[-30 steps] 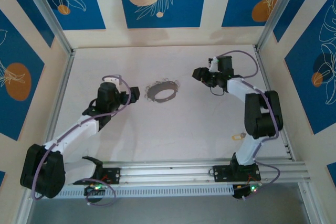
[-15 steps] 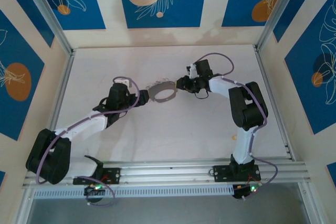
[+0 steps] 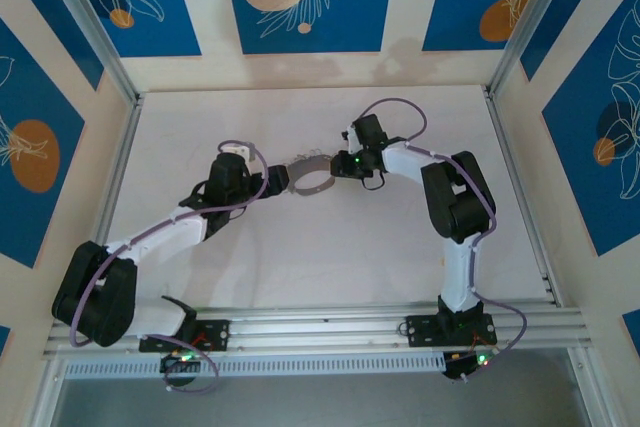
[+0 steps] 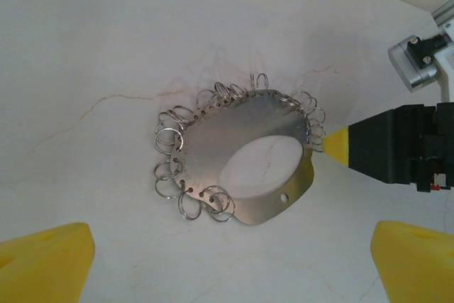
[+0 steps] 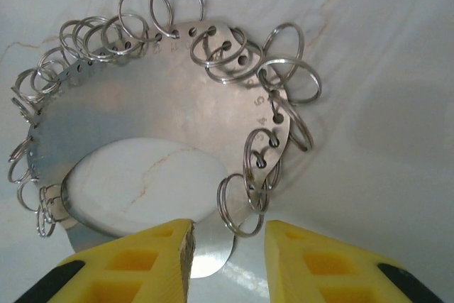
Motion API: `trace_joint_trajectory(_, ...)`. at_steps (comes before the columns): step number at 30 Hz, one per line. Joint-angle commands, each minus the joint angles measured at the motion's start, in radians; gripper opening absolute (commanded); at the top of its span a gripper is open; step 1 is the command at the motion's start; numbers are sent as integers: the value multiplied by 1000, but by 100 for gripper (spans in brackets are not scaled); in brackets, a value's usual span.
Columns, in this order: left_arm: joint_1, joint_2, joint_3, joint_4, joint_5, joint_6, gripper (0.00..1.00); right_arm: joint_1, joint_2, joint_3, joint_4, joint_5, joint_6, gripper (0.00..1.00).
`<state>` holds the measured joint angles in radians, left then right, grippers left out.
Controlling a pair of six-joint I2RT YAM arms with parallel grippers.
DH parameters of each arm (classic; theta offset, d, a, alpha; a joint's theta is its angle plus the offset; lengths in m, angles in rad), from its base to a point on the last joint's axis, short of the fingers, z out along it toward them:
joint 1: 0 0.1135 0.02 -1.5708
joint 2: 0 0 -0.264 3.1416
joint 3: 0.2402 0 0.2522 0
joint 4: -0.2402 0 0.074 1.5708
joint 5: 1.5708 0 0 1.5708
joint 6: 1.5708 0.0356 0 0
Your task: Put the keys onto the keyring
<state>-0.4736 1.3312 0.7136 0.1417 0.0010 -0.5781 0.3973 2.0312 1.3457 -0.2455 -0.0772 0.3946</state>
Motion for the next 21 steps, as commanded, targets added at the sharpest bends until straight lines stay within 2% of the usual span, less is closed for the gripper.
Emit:
trace_joint_trajectory(1, -11, 8, 23, 22, 25, -13, 100, 5, 23, 39, -40, 42, -36, 33)
trace_joint_trajectory(15, -12, 5, 25, 20, 27, -7, 100, 3, 68, 86, -49, 36, -49, 25)
trace_joint_trajectory(21, -11, 9, 25, 22, 28, -11, 100, 2, 67, 89, -52, 26, -56, 16)
